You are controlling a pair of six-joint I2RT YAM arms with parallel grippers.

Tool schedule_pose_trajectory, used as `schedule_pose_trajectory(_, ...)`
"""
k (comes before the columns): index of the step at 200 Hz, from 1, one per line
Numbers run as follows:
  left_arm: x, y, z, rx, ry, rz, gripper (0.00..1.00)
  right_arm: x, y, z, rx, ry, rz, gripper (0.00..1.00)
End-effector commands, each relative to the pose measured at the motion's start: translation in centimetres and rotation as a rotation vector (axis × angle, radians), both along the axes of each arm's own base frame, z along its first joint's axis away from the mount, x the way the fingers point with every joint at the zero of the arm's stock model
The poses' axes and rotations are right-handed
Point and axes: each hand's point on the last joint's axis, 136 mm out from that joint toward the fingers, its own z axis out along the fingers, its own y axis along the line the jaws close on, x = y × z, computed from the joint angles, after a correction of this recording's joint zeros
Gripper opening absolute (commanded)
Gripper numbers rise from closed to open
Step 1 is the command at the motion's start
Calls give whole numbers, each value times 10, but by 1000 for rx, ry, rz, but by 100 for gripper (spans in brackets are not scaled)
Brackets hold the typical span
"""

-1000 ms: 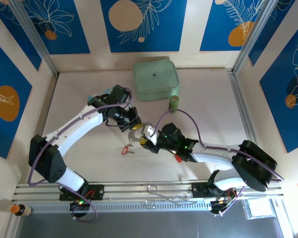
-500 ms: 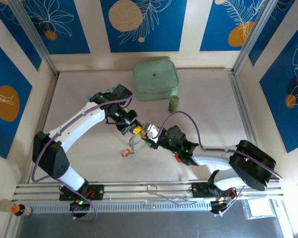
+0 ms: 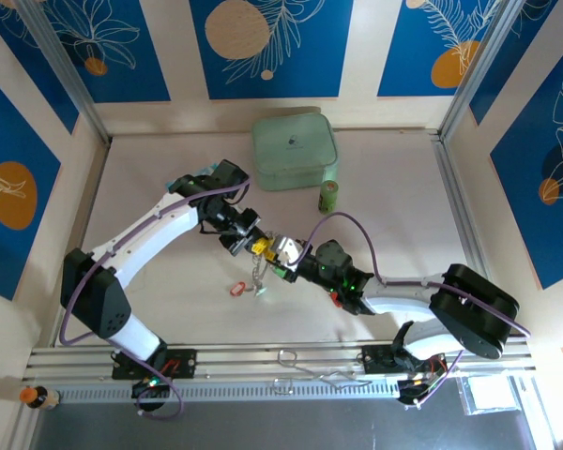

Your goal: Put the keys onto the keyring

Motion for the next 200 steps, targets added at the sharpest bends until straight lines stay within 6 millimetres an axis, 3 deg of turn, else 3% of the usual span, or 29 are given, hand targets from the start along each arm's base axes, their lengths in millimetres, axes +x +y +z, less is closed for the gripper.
schedule_pose_trajectory(1, -10, 2, 4, -21, 79, 64, 0, -2, 6, 21, 67, -50, 15, 18)
schedule_pose_trajectory(39, -13, 2, 3, -36, 86, 82, 0, -1, 7, 23, 76, -55, 11, 12)
schedule_pose_trajectory(64, -12, 1, 2, -51, 91, 99, 0, -4, 10, 24, 81, -52, 32, 19)
schedule_pose_trajectory(99, -12, 1, 0, -55, 92, 101, 0, -5, 10, 24, 83, -55, 40, 18)
schedule_pose_trajectory(123, -13, 0, 0, -61, 97, 102, 0, -7, 10, 25, 91, -56, 44, 14)
schedule_pose_trajectory(146, -12, 0, 0, -66, 92, 108, 0, -8, 10, 27, 103, -57, 51, 0)
schedule_pose_trajectory(155, -11, 1, 2, -73, 74, 112, 0, -8, 11, 27, 103, -57, 52, 0)
schedule_pose_trajectory(175, 9, 5, 9, -98, -65, 134, 35, -6, 9, 25, 92, -53, 39, 0)
schedule_pose_trajectory(188, 39, 9, 27, -140, -281, 142, 60, -6, 7, 21, 72, -39, 32, 0)
schedule_pose_trajectory(200, 67, 15, 48, -166, -515, 135, 71, -4, 4, 16, 57, -21, 24, 0)
